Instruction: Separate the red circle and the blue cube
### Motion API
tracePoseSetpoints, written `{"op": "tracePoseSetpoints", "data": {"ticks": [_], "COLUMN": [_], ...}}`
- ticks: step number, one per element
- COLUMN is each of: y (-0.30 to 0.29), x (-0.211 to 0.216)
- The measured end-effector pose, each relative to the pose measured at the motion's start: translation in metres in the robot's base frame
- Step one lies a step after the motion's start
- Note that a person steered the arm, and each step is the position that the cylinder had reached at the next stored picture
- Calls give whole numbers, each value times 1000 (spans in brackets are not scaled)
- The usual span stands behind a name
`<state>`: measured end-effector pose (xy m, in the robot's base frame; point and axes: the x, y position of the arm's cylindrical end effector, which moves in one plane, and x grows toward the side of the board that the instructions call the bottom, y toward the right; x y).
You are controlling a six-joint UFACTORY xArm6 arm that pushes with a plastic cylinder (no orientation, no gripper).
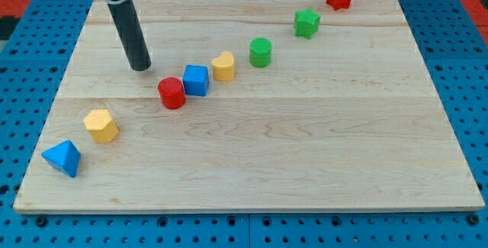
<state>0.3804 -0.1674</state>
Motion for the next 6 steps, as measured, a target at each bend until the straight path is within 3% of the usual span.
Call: {"op": "tracePoseSetpoints", "data": {"ticks": [1, 2, 3, 6], "y": [13, 68, 63, 4], "x": [6, 23, 56, 75]}}
